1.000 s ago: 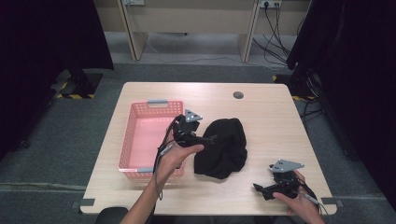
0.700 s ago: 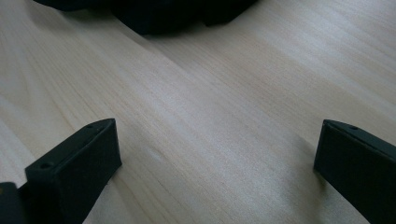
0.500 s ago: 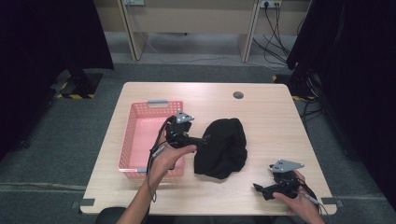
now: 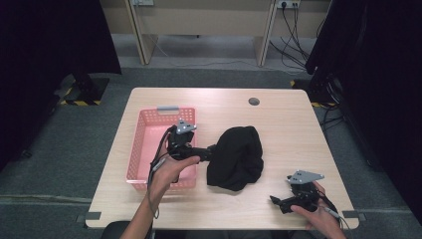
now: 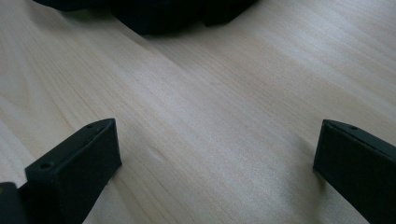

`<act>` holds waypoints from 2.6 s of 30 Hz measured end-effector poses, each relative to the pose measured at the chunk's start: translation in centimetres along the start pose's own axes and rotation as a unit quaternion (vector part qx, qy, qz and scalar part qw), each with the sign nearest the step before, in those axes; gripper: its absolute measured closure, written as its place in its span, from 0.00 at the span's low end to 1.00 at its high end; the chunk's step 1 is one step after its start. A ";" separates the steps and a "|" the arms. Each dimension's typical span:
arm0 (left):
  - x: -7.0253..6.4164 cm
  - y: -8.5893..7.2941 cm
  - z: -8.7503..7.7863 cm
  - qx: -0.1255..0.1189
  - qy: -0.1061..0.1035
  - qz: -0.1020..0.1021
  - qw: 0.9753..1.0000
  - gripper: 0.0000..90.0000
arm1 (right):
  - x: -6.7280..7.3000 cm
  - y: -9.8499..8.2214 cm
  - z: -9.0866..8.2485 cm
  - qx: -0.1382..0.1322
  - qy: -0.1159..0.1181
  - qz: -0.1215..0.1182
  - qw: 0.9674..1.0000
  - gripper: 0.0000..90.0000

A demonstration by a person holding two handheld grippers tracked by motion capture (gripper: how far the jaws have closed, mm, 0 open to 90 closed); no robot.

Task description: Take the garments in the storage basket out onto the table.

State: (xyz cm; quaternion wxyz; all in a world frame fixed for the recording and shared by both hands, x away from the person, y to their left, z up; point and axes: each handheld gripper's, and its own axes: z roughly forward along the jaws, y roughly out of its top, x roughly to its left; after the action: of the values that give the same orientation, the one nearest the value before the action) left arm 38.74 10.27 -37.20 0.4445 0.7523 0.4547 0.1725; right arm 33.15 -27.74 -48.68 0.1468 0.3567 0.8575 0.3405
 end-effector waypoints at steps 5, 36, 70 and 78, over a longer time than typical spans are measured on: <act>0.3 -0.3 -0.2 0.000 0.003 -0.002 1.000 0.04 | 0.0 0.0 0.0 0.000 0.000 0.000 1.000 0.01; 2.4 -3.4 -3.2 -0.006 0.026 -0.011 1.000 0.04 | 0.0 0.0 0.0 0.000 0.000 0.000 1.000 0.01; 2.3 -6.3 -5.3 -0.015 0.027 -0.006 0.999 0.04 | 0.0 0.0 0.0 0.000 0.000 0.000 1.000 0.01; 2.2 -6.9 -5.5 -0.014 0.025 -0.006 1.000 0.04 | 0.0 0.0 0.0 0.000 0.000 0.000 1.000 0.01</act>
State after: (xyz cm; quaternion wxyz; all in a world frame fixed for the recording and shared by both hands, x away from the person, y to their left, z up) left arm 32.57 16.24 -40.15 0.4443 0.7389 0.4676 0.1949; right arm 33.12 -27.74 -48.68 0.1469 0.3571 0.8573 0.3404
